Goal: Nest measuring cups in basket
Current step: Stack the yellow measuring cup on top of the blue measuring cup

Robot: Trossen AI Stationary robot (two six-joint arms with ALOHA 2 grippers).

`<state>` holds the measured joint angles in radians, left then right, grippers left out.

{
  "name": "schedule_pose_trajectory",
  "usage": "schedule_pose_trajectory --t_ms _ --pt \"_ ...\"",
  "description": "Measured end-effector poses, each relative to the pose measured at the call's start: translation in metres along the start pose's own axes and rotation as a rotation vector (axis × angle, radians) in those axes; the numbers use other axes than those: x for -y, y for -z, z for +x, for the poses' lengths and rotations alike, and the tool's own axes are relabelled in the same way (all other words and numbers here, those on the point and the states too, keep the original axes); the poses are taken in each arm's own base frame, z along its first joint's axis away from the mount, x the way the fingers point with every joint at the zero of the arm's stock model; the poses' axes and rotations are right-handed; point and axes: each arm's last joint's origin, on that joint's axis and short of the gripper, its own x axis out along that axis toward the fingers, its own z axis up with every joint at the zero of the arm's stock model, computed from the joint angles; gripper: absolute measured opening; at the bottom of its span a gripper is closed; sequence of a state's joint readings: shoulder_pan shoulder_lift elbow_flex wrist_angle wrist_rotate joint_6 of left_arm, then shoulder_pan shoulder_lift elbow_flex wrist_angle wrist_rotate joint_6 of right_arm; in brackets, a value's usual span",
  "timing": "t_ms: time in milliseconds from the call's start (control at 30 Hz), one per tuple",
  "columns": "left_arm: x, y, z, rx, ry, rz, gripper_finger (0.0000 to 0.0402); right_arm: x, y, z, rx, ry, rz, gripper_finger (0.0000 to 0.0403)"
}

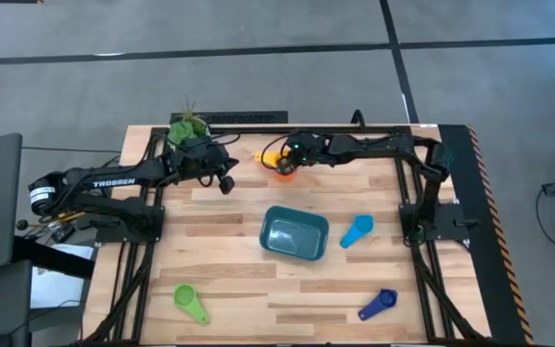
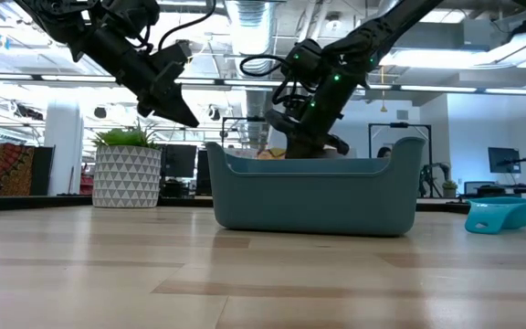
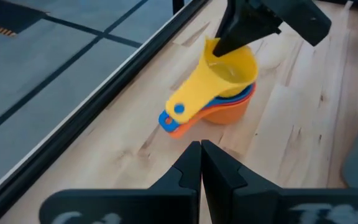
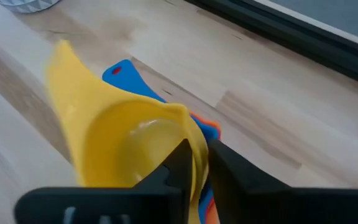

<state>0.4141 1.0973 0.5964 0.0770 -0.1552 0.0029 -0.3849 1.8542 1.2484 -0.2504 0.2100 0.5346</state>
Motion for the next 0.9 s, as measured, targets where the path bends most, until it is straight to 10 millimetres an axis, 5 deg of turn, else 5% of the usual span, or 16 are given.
schedule_pose_trajectory --t_ms 533,900 --pt "0.0 0.007 0.0 -0.076 -0.012 0.012 0.0 -0.004 0.005 -0.001 -0.023 0.003 -0.025 0.0173" --pt "0.007 0.036 0.011 0.038 0.157 -0.044 0.0 -0.016 0.014 -0.005 -0.018 0.025 -0.1 0.0139"
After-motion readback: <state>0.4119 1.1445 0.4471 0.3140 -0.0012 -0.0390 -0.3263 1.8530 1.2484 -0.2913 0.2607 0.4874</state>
